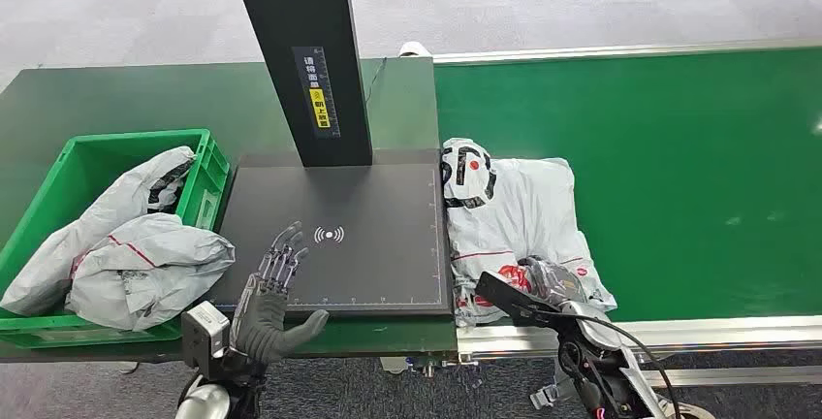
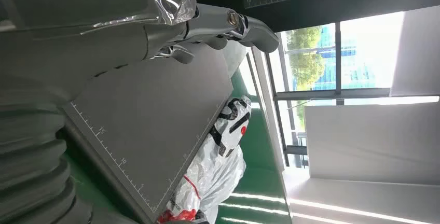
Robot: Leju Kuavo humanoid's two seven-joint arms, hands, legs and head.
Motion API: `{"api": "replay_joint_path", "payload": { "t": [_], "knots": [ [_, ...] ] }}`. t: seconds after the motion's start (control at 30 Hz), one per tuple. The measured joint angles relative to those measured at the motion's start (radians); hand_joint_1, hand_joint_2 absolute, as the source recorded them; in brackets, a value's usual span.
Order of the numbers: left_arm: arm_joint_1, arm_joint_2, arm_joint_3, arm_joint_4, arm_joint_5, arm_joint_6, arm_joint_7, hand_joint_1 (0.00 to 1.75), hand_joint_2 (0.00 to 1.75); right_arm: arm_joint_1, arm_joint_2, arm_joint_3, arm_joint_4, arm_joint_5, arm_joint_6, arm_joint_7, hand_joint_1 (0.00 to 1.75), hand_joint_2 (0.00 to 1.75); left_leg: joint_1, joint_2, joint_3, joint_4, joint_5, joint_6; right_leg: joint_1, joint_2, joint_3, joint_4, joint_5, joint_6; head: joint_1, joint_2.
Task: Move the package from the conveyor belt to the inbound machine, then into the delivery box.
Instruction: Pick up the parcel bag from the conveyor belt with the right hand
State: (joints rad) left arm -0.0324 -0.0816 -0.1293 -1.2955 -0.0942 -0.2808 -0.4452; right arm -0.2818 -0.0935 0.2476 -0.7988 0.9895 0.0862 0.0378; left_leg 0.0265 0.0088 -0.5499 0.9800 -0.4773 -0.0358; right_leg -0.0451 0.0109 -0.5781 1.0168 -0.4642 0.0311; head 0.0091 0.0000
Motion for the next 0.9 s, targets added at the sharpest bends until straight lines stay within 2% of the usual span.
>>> {"api": "replay_joint_path", "payload": {
  "t": [0.5,0.6,0.77,0.9],
  "knots": [
    [0.024,0.001,0.004,-0.01,0.0,-0.002,0.0,0.0,1.75,0.015,0.0,0.003,-0.024,-0.061,-0.062,-0.044,1.75,1.75,0.0,-0.001,-0.003,0.0,0.0,0.0,0.0,0.0,-0.002,0.0,0.0,0.0,0.0,0.0],
    [0.036,0.001,0.006,-0.02,0.0,-0.003,-0.001,0.0,1.75,0.037,0.002,-0.011,-0.056,-0.119,-0.119,-0.108,1.75,1.75,0.0,-0.001,-0.004,0.0,0.0,0.0,0.0,0.0,-0.003,0.0,0.0,0.0,0.0,0.0],
    [0.055,0.003,0.016,-0.044,0.006,-0.003,-0.007,0.0,1.75,0.08,0.014,-0.063,-0.174,-0.265,-0.275,-0.261,1.75,1.75,0.0,-0.001,-0.008,0.0,0.0,0.0,0.0,0.0,-0.007,0.0,0.0,0.0,0.0,0.0],
    [0.058,0.003,0.021,-0.051,0.011,-0.003,-0.01,0.0,1.75,0.099,0.023,-0.095,-0.253,-0.3,-0.319,-0.303,1.75,1.75,0.0,-0.001,-0.009,0.0,0.0,0.0,0.0,0.0,-0.008,0.0,0.0,0.0,0.0,0.0]
  ]
}}
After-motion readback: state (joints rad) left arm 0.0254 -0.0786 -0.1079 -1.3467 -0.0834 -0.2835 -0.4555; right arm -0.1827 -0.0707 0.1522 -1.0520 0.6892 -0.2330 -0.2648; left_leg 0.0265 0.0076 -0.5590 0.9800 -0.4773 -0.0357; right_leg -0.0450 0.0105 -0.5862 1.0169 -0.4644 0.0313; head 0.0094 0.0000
